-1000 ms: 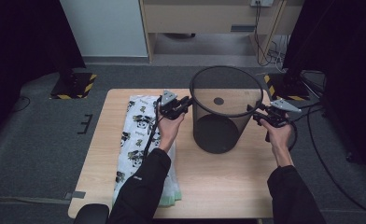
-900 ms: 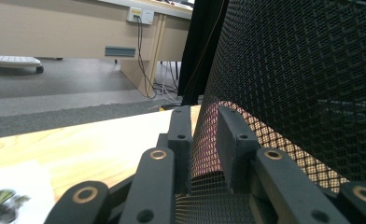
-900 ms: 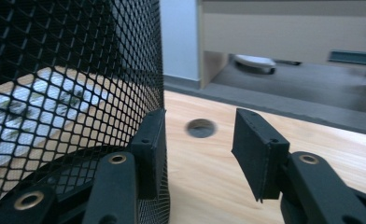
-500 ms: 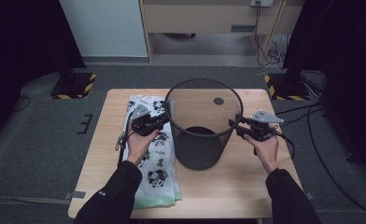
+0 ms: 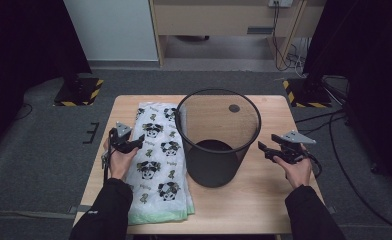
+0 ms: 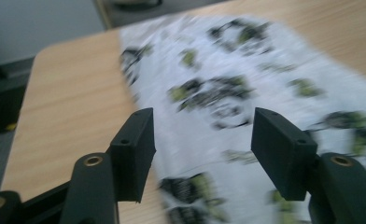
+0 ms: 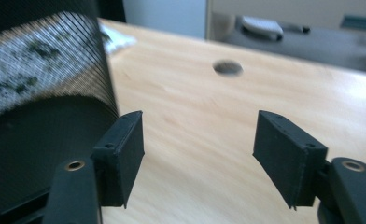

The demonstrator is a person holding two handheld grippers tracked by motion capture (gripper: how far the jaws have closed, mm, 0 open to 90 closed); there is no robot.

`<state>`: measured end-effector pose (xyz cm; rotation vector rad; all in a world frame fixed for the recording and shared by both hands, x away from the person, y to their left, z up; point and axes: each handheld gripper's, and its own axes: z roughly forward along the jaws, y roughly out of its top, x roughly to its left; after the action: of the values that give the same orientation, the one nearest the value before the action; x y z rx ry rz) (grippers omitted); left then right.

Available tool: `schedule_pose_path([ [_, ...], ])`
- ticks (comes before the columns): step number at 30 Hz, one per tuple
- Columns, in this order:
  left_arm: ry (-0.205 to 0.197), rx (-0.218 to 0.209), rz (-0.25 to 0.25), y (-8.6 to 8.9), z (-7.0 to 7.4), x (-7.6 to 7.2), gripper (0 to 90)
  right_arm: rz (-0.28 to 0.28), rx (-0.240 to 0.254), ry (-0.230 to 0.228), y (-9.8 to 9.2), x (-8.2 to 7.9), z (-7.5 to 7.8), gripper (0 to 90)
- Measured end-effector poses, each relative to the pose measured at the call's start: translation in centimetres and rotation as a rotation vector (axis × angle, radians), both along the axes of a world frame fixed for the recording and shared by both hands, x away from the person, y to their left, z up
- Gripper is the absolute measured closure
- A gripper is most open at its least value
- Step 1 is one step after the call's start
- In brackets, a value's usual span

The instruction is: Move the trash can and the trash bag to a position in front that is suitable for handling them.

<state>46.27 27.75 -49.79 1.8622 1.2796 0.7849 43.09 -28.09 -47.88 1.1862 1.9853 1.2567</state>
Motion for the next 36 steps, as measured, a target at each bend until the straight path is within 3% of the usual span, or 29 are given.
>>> schedule_pose_path([
  [1,0.025,-0.012,0.026,0.5,-0.7,0.5,36.9,0.0,0.0,0.0,0.0,0.0,0.0,31.6],
  [3,0.091,-0.099,0.059,1.2,-2.1,1.2,33.2,-0.015,-0.004,0.017,-0.4,0.3,-0.6,30.2],
  [4,0.109,-0.107,0.062,1.2,-2.6,1.4,33.9,-0.016,-0.008,0.02,-0.5,0.4,-0.7,30.0],
  [5,0.12,-0.073,0.053,1.1,-2.9,1.6,33.9,-0.016,-0.008,0.02,-0.5,0.4,-0.7,30.0],
  [6,0.13,-0.046,0.033,1.0,-3.0,1.6,41.4,-0.015,-0.016,0.024,-0.6,0.5,-0.9,30.2],
  [7,0.154,-0.028,0.016,0.8,-3.2,1.6,41.4,-0.015,-0.016,0.024,-0.6,0.5,-0.9,30.2],
  [8,0.18,-0.019,0.012,0.6,-3.3,1.5,47.2,-0.014,-0.019,0.026,-0.7,0.5,-1.0,30.3],
  [10,0.151,-0.029,-0.001,0.3,-3.5,0.8,63.6,-0.013,-0.018,0.025,-0.7,0.5,-1.1,30.9],
  [14,0.17,-0.042,-0.038,-0.1,-3.4,-1.3,83.0,-0.021,-0.017,0.021,-1.2,0.2,-1.1,31.3],
  [18,0.221,-0.043,-0.071,0.3,-2.9,-4.0,84.7,-0.04,-0.007,0.027,-1.7,0.0,-1.2,31.4],
  [21,0.231,-0.052,-0.067,0.9,-2.3,-5.9,82.3,-0.048,-0.003,0.026,-1.9,0.0,-1.2,31.3],
  [23,0.175,-0.106,-0.038,1.6,-1.5,-6.6,73.4,-0.053,0.001,0.029,-2.0,0.1,-1.2,31.1],
  [25,0.105,-0.1,-0.002,2.2,-0.8,-6.6,57.6,-0.053,0.008,0.033,-2.0,0.1,-1.2,30.6],
  [27,0.069,-0.155,0.037,2.5,-0.6,-6.0,46.0,-0.06,0.006,0.028,-2.0,0.3,-1.3,29.5],
  [30,0.044,-0.131,0.052,2.7,-0.9,-4.4,34.7,-0.07,0.01,0.038,-2.0,0.8,-1.6,28.1],
  [31,0.04,-0.121,0.063,2.8,-1.1,-3.9,34.7,-0.07,0.01,0.038,-2.0,0.8,-1.6,28.1],
  [34,0.059,-0.158,0.093,2.9,-2.0,-2.5,34.1,-0.074,0.003,0.045,-2.1,1.0,-1.8,27.0],
  [36,0.076,-0.155,0.099,2.8,-2.4,-2.0,34.6,-0.076,0.007,0.045,-2.2,1.1,-1.8,26.3],
])
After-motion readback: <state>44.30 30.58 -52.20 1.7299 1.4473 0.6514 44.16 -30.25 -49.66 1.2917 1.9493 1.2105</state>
